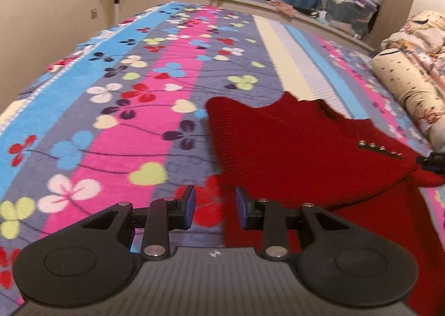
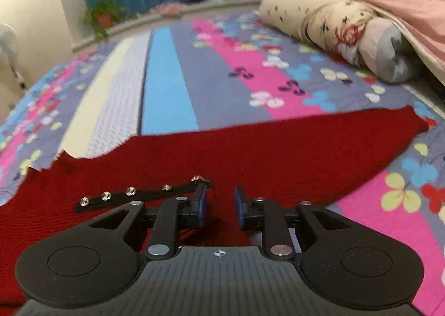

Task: Fold small clothes
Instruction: 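Grasp the sweater sleeve cuff with the right tool and fold it across the body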

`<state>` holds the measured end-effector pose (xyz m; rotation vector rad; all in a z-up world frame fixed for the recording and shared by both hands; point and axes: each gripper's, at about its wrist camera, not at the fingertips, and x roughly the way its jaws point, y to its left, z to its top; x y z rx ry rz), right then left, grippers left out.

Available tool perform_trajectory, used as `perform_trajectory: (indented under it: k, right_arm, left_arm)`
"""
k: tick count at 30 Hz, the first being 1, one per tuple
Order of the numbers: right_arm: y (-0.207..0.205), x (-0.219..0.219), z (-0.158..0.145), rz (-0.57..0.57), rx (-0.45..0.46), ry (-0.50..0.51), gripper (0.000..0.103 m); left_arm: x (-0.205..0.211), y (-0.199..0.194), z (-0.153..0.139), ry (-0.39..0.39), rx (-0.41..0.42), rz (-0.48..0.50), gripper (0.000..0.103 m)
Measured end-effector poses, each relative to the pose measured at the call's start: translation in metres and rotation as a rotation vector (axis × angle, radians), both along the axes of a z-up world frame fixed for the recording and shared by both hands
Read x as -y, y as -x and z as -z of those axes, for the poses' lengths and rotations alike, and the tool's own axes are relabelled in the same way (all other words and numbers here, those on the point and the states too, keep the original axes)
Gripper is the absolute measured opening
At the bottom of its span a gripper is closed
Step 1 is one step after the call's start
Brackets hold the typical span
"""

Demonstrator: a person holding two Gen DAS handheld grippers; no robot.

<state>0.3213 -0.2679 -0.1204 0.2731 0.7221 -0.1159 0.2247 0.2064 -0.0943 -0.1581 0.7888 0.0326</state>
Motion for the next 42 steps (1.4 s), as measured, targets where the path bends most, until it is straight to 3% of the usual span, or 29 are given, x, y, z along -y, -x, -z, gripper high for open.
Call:
perform_trajectory:
  k: [4, 7, 9, 12, 15, 20, 29, 31, 33, 35, 42]
  right_arm:
    - [0.011, 0.024, 0.000, -0.063, 0.022, -0.026, 0.024]
    - [0.019, 0.057, -0.005, -0.029, 0.040, -0.063, 0.029]
    - [0.026, 0.090, -0.004, 0.027, 0.048, -0.087, 0.037]
    - [0.037, 0.141, 0.010, 0.135, 0.062, -0.116, 0.040]
    - [0.034, 0.187, 0.037, 0.278, -0.005, -0.142, 0.042]
    - [0.025, 0.241, 0.073, 0.438, -0.014, -0.286, 0.044]
    - [0.009, 0.275, 0.091, 0.479, 0.102, -0.384, 0.042]
    - [0.007, 0.275, 0.091, 0.477, 0.102, -0.362, 0.039]
    - [0.003, 0.273, 0.088, 0.482, 0.098, -0.326, 0.023]
    - [0.003, 0.272, 0.088, 0.482, 0.106, -0.320, 0.018]
    - [0.002, 0.261, 0.088, 0.465, 0.103, -0.229, 0.017]
  left_arm:
    - [0.010, -0.008, 0.010, 0.058, -0.001, 0.025, 0.035]
    - [0.016, -0.018, 0.029, 0.017, -0.074, 0.009, 0.035]
    - [0.019, -0.021, 0.040, -0.035, -0.133, -0.005, 0.043]
    - [0.022, -0.021, 0.033, -0.064, -0.131, -0.005, 0.044]
    - [0.025, -0.015, 0.020, -0.084, -0.098, -0.003, 0.043]
    - [0.029, -0.003, 0.005, -0.105, -0.047, 0.038, 0.043]
    - [0.017, 0.003, 0.010, -0.124, -0.070, 0.004, 0.043]
    - [0.017, 0.004, 0.012, -0.135, -0.076, 0.010, 0.043]
    - [0.016, 0.005, 0.014, -0.139, -0.078, 0.013, 0.043]
    - [0.015, 0.006, 0.014, -0.139, -0.078, 0.014, 0.043]
    - [0.011, 0.008, 0.020, -0.155, -0.103, 0.010, 0.043]
